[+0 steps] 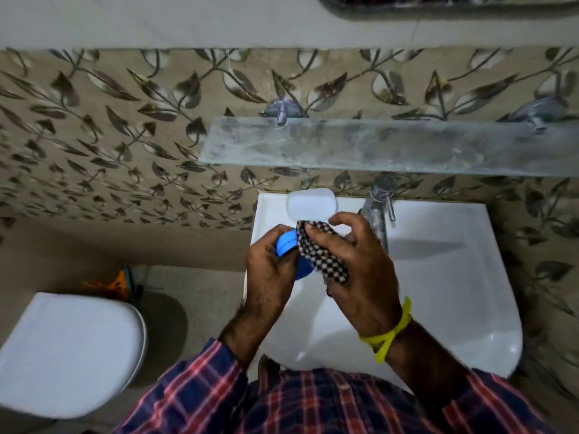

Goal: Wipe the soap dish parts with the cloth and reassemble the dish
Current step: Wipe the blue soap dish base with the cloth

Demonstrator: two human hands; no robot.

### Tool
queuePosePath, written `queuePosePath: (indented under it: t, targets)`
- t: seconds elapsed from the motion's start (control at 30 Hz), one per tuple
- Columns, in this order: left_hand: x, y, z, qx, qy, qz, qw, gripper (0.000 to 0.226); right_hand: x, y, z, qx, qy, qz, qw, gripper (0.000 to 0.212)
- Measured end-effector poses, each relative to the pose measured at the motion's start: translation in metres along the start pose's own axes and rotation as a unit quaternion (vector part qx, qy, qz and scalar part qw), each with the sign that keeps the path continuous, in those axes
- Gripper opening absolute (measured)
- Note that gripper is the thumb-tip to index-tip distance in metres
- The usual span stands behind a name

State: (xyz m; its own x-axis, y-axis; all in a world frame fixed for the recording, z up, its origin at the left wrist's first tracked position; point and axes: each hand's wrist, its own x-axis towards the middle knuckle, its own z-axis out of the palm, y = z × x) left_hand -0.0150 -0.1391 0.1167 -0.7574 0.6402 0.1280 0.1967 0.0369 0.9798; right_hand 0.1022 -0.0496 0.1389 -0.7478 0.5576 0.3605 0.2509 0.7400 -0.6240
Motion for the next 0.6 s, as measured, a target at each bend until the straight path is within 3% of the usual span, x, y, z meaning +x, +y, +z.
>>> queuePosePath:
  t: [0.2,0.3,0.47,0.6]
  targets:
    - [0.008,0.001,-0.007,-0.013,0.019,-0.02,1.0,0.037,0.006,0.006,0.003,0.025,-0.013,-0.057,0.998,0.048]
    - [0.004,0.006,-0.001,0.019,0.003,-0.004,1.0,0.026,0.013,0.014,0.004,0.075,0.021,-0.004,0.997,0.056]
    - [0.009,0.005,-0.009,0.001,0.017,-0.012,1.0,0.035,-0.002,0.01,0.005,0.086,-0.007,-0.031,0.996,0.059]
    - [0.0,0.008,0.0,0.005,0.015,-0.034,0.999,0.039,0.012,0.01,0.008,0.125,0.036,0.001,0.991,0.059]
